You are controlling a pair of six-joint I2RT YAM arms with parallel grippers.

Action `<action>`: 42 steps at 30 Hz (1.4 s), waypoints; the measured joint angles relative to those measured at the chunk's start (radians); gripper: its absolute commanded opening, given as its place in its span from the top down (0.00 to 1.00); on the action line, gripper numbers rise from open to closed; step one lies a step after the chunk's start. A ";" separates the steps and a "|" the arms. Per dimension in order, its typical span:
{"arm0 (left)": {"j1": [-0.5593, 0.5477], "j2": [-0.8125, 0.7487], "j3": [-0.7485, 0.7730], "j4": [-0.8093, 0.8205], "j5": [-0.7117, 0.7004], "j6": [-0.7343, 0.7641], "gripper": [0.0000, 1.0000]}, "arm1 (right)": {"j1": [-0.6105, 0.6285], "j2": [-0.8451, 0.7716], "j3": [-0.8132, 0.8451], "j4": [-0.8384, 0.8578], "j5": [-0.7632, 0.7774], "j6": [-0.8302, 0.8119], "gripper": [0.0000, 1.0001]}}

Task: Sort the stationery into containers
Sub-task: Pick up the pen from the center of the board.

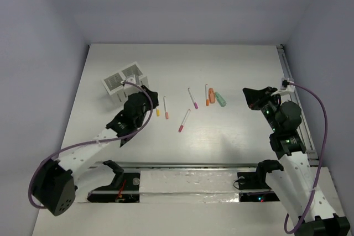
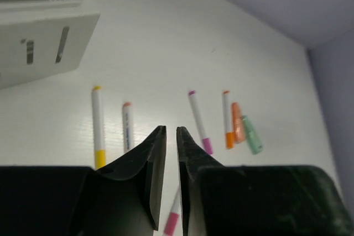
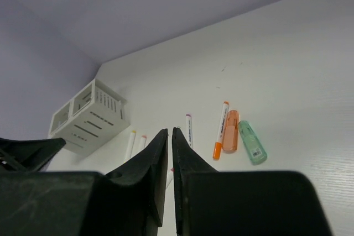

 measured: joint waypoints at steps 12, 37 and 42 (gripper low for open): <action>-0.030 0.415 0.145 -0.103 -0.148 -0.010 0.59 | 0.000 0.041 0.000 0.003 -0.033 -0.008 0.63; 0.074 0.809 0.353 -0.151 -0.149 0.059 0.66 | 0.000 0.041 0.000 0.033 -0.099 -0.008 0.61; 0.076 0.854 0.380 -0.142 -0.155 0.071 0.68 | 0.000 0.041 0.000 0.040 -0.106 -0.008 0.60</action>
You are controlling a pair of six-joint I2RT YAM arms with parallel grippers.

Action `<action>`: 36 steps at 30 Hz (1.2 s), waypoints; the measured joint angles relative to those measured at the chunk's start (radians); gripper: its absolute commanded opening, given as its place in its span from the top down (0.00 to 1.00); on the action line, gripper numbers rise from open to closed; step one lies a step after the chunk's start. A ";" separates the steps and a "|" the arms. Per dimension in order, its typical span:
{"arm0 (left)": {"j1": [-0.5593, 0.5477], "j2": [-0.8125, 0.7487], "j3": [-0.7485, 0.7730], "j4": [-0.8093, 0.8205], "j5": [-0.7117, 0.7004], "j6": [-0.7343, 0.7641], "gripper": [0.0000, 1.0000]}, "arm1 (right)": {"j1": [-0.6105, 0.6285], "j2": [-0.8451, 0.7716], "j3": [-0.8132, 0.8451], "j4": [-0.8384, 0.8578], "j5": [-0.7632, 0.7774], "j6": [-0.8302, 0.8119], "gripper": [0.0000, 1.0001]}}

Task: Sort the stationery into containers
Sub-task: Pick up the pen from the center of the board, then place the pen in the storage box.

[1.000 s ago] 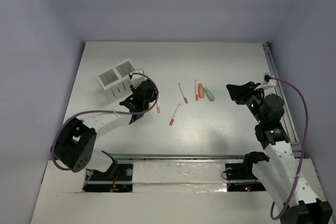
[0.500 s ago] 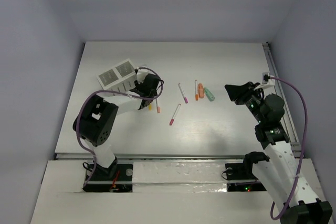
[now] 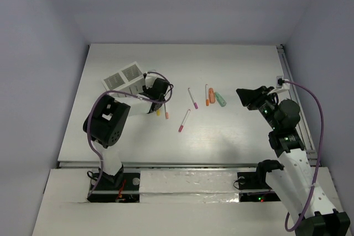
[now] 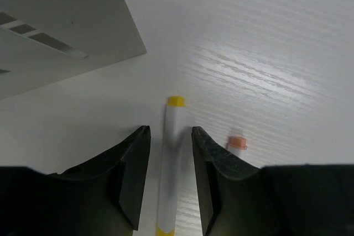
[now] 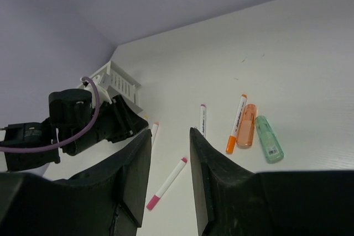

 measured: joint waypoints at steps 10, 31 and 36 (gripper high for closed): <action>0.009 0.005 0.011 -0.001 0.043 0.005 0.94 | 0.000 -0.016 -0.010 0.001 -0.003 0.000 0.60; 0.022 -0.556 -0.151 -0.072 0.067 -0.027 1.00 | 0.000 -0.034 -0.010 0.000 -0.003 0.000 0.60; 0.085 -0.612 -0.003 -0.183 0.032 0.027 1.00 | 0.000 -0.036 -0.010 0.000 -0.004 0.000 0.60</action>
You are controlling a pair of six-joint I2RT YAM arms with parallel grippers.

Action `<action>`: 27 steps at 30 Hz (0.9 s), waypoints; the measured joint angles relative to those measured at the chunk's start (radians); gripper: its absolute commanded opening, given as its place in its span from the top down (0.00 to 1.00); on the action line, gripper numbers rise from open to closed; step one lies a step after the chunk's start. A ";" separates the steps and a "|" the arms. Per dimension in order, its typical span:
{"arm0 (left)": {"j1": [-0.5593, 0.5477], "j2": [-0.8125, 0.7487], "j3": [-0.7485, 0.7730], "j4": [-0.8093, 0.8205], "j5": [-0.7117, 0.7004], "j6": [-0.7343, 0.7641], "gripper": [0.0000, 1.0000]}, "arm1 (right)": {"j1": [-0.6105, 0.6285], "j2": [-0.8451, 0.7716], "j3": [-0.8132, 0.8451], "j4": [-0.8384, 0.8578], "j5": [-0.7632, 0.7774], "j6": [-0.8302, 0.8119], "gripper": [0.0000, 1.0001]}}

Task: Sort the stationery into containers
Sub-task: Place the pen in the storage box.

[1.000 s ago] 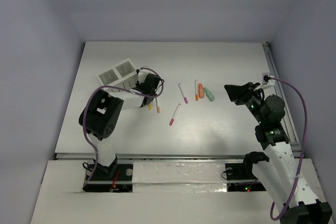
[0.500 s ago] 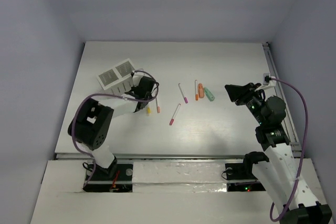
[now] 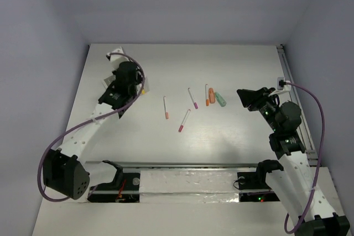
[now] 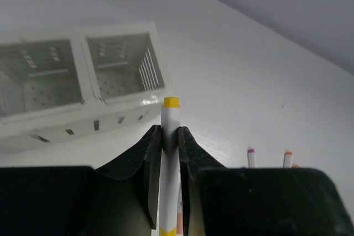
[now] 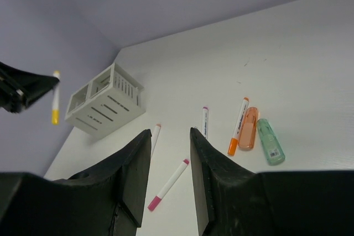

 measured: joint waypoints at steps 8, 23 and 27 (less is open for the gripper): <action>0.243 0.025 0.218 -0.021 -0.102 0.117 1.00 | 0.000 -0.008 0.000 0.000 -0.003 0.001 0.60; 0.340 0.235 0.121 0.180 -0.280 0.284 1.00 | 0.000 -0.017 -0.001 0.000 -0.010 0.001 0.60; 0.340 0.235 0.088 0.260 -0.301 0.320 1.00 | 0.000 -0.013 -0.001 0.001 -0.011 0.002 0.60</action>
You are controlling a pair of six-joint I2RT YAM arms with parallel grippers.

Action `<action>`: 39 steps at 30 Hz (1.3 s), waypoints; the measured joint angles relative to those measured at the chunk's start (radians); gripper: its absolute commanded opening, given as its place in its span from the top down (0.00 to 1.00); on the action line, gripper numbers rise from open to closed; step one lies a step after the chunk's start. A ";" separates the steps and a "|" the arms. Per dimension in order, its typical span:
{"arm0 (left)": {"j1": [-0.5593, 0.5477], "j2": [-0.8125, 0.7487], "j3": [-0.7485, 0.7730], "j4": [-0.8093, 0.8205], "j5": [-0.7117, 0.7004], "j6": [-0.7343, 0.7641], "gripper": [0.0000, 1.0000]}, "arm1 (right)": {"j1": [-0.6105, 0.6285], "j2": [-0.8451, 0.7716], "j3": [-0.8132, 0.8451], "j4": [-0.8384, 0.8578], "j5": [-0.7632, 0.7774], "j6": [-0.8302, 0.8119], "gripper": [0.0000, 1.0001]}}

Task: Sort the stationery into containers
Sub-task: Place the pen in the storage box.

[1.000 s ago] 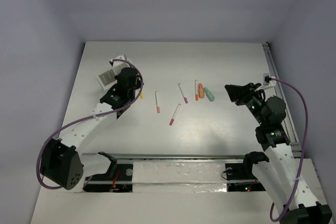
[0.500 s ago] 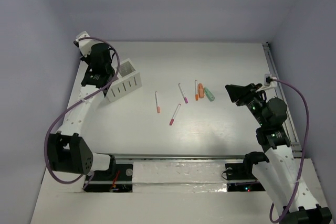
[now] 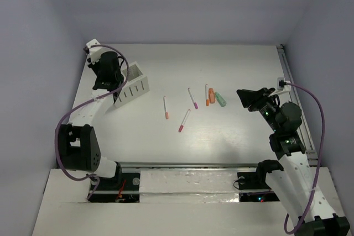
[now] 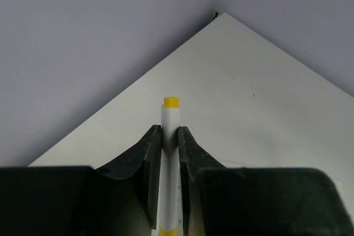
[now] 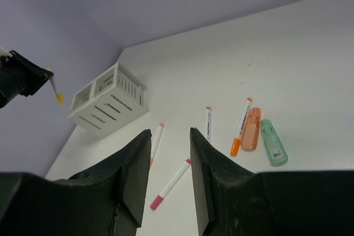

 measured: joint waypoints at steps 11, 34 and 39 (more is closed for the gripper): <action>-0.007 0.079 -0.041 0.199 -0.060 0.102 1.00 | 0.000 0.017 -0.002 0.006 -0.003 0.002 0.60; -0.151 0.167 -0.085 0.384 -0.210 0.248 1.00 | 0.000 0.019 -0.002 0.021 -0.015 0.002 0.60; -0.145 0.167 -0.082 0.380 -0.205 0.245 1.00 | 0.000 0.021 -0.002 0.022 -0.019 0.003 0.60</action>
